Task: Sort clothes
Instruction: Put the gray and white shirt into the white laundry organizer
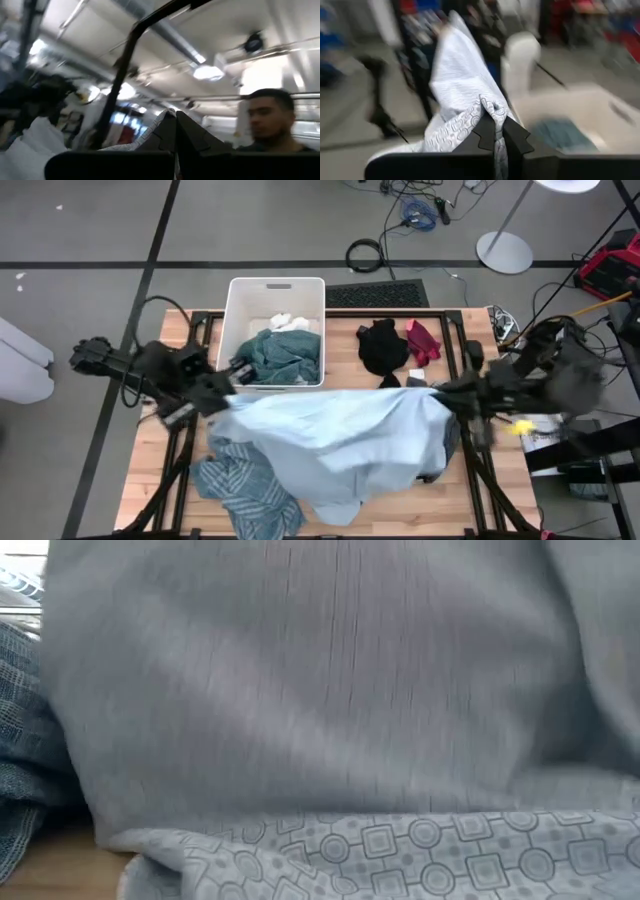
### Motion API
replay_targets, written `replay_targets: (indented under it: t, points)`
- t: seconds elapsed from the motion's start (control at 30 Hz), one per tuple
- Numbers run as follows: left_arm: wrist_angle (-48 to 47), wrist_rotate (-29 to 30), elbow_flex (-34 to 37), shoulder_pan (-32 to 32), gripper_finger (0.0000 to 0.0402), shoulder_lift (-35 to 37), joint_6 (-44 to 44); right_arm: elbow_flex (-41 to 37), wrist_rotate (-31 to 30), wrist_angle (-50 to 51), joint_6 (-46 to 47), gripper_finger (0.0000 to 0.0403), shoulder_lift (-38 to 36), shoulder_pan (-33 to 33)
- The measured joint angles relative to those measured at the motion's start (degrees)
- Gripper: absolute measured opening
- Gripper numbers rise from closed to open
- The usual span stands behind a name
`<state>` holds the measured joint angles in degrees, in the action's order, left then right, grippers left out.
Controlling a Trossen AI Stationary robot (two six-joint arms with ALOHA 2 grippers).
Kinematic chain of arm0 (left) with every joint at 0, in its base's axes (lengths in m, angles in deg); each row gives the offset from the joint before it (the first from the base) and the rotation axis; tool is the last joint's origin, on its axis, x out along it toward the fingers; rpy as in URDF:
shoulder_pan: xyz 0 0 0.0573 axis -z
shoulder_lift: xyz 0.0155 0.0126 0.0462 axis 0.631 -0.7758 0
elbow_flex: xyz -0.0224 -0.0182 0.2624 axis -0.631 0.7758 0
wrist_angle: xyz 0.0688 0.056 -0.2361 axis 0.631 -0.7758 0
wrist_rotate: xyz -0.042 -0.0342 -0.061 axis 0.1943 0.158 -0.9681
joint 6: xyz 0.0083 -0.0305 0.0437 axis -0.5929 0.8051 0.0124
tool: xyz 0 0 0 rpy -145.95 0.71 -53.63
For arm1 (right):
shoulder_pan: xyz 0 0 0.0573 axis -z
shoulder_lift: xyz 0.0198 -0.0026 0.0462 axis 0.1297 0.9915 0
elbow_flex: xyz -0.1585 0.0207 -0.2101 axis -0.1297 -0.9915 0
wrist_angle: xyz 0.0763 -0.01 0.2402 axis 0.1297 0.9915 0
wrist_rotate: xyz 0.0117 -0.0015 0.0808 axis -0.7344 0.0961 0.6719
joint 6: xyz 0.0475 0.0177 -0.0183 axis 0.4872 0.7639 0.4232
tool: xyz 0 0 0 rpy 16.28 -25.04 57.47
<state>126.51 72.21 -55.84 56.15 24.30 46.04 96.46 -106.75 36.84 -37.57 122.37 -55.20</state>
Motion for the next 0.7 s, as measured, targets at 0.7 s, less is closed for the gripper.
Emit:
replay_targets:
  t: [0.7]
  points:
    - [-36.1,-3.9,1.5,-1.8,0.0005,-3.0,14.0,-36.6,23.0,-21.8,37.0,0.0000,-0.4,4.1]
